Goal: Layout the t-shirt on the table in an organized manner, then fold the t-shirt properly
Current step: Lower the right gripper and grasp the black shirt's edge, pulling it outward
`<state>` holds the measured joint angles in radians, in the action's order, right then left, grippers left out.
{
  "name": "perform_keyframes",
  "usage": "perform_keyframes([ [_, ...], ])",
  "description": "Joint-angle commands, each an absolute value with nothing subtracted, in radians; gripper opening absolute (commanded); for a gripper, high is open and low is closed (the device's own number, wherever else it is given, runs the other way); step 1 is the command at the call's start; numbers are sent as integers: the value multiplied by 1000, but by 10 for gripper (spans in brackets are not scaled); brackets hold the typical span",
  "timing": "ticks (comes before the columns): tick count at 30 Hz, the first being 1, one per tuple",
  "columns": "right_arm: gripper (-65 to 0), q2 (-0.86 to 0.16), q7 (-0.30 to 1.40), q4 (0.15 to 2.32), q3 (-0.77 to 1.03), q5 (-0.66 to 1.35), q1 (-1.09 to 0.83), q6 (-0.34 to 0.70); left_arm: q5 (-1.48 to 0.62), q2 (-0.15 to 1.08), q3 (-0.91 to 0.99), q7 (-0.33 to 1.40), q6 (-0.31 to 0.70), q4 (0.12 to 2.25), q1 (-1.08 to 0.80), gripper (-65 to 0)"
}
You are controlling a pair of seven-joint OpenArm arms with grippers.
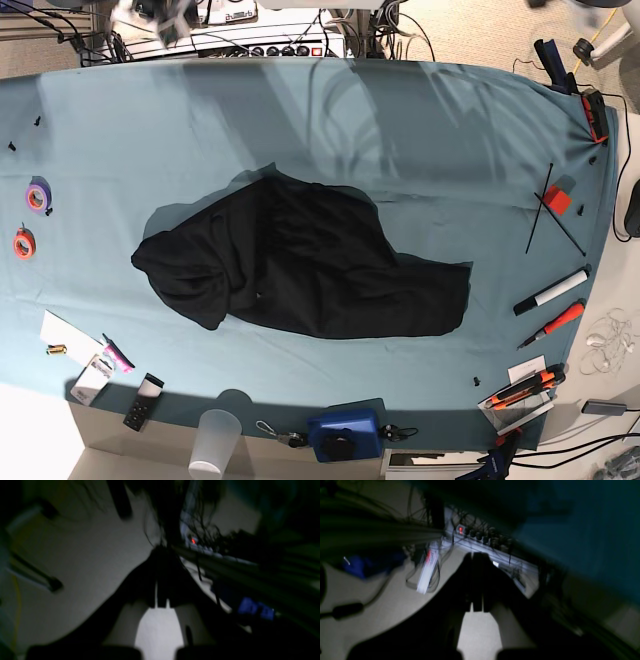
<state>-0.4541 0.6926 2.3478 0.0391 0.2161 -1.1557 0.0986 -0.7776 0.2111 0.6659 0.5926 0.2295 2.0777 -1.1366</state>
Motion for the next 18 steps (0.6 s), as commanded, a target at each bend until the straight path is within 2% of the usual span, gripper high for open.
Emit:
perform_keyframes([
  [1, -650, -459, 702, 2356, 49, 216, -1158, 93, -793, 216, 689, 569, 237, 2118, -1148, -650],
  [7, -650, -459, 726, 2356, 61, 209, -1045, 88, -779, 219, 725, 550, 238, 2240, -1050, -650],
  [14, -650, -459, 717, 2356, 61, 207, -923, 88, -777, 219, 725, 550, 238, 2248, -893, -650],
  [18, -650, -459, 669, 2356, 61, 128, -854, 80, -727, 219, 725, 550, 237, 2247, -804, -650],
])
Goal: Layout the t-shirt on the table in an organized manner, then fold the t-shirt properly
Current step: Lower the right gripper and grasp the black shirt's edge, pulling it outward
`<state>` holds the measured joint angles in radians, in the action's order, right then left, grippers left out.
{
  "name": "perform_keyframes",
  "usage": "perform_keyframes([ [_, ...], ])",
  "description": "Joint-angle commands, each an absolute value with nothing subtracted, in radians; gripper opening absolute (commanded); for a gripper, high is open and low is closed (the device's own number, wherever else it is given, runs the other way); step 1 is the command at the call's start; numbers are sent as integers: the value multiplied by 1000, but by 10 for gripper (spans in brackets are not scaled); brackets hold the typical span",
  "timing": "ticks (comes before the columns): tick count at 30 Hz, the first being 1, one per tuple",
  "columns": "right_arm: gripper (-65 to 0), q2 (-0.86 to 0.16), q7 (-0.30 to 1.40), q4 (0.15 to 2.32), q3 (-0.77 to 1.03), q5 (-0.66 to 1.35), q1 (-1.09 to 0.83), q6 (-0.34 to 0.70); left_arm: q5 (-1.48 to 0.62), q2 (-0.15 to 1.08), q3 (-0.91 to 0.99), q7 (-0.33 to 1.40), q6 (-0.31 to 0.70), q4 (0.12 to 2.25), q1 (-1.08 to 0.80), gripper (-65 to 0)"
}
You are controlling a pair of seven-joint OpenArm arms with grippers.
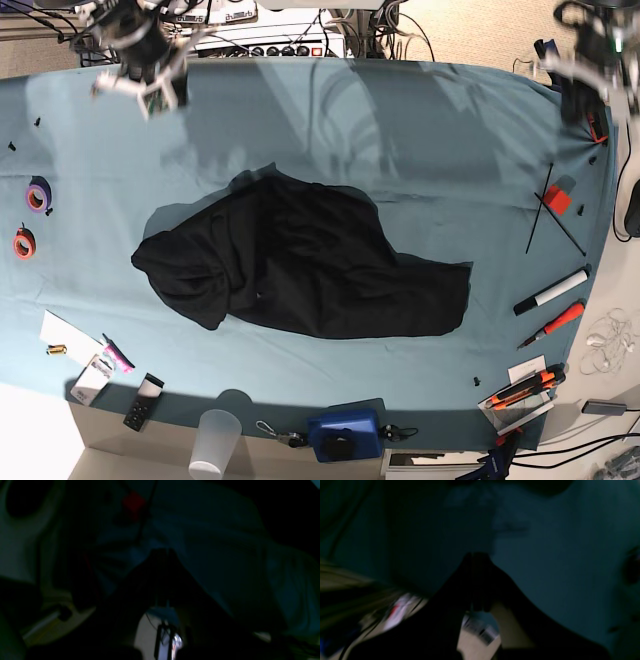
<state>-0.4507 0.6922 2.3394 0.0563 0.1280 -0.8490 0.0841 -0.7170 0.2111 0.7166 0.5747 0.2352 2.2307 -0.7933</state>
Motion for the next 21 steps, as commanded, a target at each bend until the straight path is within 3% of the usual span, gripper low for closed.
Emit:
perform_keyframes([
  [1, -650, -460, 667, 2356, 61, 103, -836, 76, -720, 218, 725, 550, 237, 2247, -784, -650],
  [12, -650, -457, 685, 2356, 61, -171, -690, 13, -718, 218, 722, 550, 237, 2206, -591, -650],
  [19, -650, -456, 702, 2356, 61, -188, -662, 3, -718, 216, 722, 550, 237, 2192, -582, -650],
  [21, -650, -456, 709, 2356, 61, -189, -662, 3, -718, 216, 722, 549, 237, 2192, -582, -565],
])
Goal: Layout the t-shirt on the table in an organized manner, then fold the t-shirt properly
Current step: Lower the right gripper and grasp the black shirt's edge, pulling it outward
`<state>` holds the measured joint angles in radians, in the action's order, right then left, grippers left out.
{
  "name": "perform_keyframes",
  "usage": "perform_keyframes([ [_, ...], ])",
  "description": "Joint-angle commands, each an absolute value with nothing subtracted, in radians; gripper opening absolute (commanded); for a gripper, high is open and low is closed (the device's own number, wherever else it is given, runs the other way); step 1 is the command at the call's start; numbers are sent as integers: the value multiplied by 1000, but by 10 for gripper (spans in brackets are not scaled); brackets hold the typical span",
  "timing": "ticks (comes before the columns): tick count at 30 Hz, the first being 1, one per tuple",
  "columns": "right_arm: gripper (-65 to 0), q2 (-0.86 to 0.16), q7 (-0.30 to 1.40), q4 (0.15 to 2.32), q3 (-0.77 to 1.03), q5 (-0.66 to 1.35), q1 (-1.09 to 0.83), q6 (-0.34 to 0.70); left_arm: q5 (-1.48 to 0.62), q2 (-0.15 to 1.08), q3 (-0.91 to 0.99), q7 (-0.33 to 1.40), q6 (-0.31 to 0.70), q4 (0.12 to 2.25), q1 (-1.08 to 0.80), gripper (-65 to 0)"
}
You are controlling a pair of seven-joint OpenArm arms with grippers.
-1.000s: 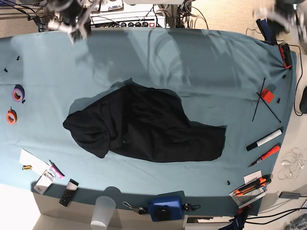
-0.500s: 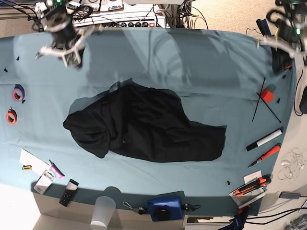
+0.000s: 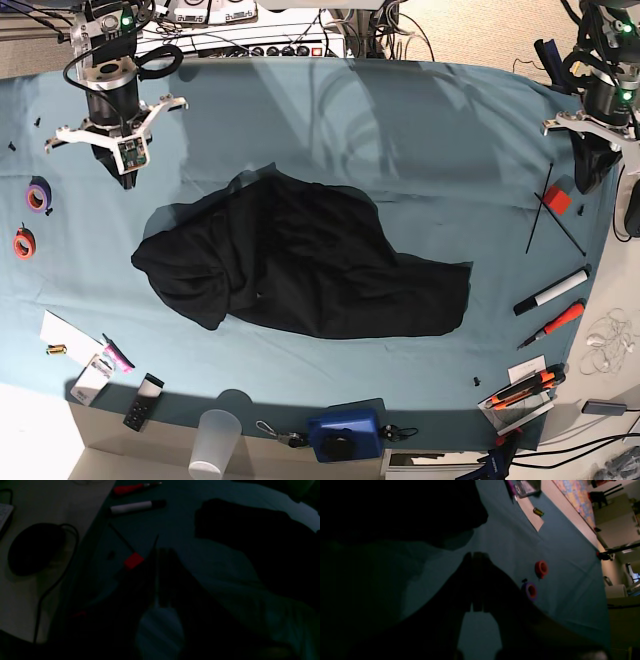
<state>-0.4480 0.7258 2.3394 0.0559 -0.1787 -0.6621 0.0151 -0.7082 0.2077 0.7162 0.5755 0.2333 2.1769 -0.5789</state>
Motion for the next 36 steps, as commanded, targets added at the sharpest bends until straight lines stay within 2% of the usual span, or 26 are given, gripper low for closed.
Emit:
perform_keyframes([
  [1, -612, -451, 707, 2356, 61, -189, -662, 4, -718, 216, 722, 549, 237, 2192, -582, -518],
  [3, -468, -422, 698, 2356, 61, -194, -662, 3, -719, 216, 722, 549, 238, 2192, -582, -440],
  [5, -377, -394, 676, 2356, 61, -200, -662, 3, -718, 216, 722, 549, 238, 2192, -582, -398],
  [9, -371, -348, 711, 2356, 61, -172, -633, 3, -698, 216, 722, 549, 237, 2192, -582, -392],
  [12, -371, -341, 750, 2356, 61, -81, -569, 7, -594, 216, 722, 503, 237, 2190, -579, -392],
  [15, -371, -341, 746, 2355, 60, -18, -490, 55, -484, 216, 722, 444, 237, 2190, -579, -392],
  [18, -371, -341, 707, 2249, 60, 13, -425, 102, -398, 217, 722, 432, 226, 2190, -579, -392],
  [20, -371, -341, 680, 2192, 60, 15, -386, 120, -359, 216, 722, 427, 184, 2190, -579, -392],
  [26, -371, -341, 719, 2112, 59, 82, -281, 154, -292, 216, 722, 426, 85, 2190, -579, -392],
  [29, -371, -341, 710, 2109, 58, 114, -254, 194, -284, 216, 722, 426, 86, 2190, -579, -392],
  [36, -371, -341, 707, 2000, 58, 117, -174, 202, -284, 216, 722, 427, 86, 2190, -579, -392],
])
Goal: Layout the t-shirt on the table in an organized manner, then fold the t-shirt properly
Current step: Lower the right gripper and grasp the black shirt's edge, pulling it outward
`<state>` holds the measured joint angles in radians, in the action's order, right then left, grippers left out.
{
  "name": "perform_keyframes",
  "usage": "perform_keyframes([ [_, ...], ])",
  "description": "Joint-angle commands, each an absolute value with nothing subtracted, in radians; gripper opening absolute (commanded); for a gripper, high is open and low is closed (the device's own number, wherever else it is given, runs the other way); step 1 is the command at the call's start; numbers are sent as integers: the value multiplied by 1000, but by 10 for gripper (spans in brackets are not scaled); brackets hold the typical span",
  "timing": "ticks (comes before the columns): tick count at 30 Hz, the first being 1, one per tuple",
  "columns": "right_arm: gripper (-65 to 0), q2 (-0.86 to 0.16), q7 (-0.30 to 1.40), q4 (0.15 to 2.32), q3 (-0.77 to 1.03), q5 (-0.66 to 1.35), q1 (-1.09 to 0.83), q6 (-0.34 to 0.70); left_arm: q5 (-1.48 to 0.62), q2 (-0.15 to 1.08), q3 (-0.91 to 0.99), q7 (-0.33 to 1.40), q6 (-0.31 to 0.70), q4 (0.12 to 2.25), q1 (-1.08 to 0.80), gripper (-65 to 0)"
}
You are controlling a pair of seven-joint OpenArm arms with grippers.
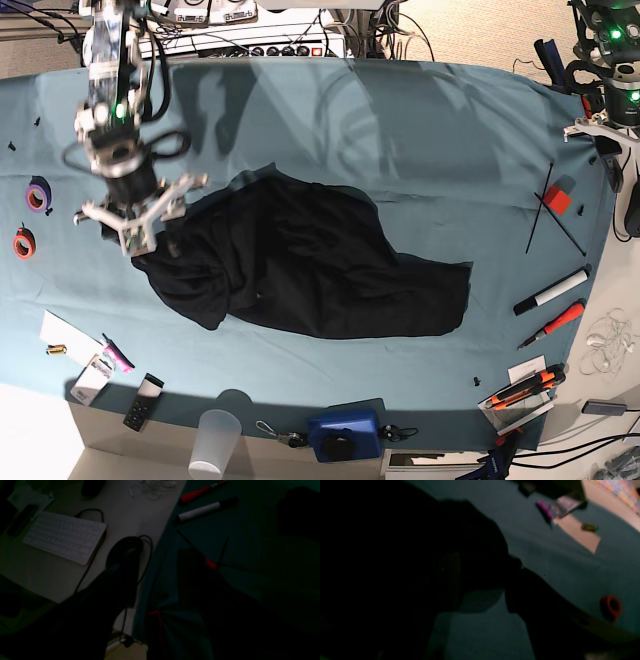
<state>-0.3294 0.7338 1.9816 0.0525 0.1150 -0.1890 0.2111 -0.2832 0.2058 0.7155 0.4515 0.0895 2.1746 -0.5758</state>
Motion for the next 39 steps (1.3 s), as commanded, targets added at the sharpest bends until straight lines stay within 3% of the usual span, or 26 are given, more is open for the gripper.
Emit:
perform_keyframes([
  [1, -371, -341, 706, 1975, 58, 117, -160, 218, -285, 216, 722, 427, 86, 2190, -579, -392],
  [6, -371, -341, 696, 1869, 54, 162, -91, 275, -329, 216, 722, 429, 87, 2190, -579, -392],
  [18, -375, -341, 694, 1681, -175, 101, 62, 250, -344, 213, 722, 430, 89, 2190, -580, -392],
  [20, -439, -341, 697, 1682, -194, 76, 67, 215, -345, 213, 722, 429, 89, 2190, -579, -392],
  [23, -650, -341, 731, 1682, -194, 59, 67, 136, -345, 213, 722, 429, 89, 2190, -579, -392],
  [34, -650, -349, 836, 1805, -175, -133, 60, 44, -387, 213, 722, 429, 92, 2190, -579, -392],
  [39, -650, -349, 934, 1980, -66, -131, 61, 32, -429, 213, 722, 429, 177, 2190, -579, -392],
])
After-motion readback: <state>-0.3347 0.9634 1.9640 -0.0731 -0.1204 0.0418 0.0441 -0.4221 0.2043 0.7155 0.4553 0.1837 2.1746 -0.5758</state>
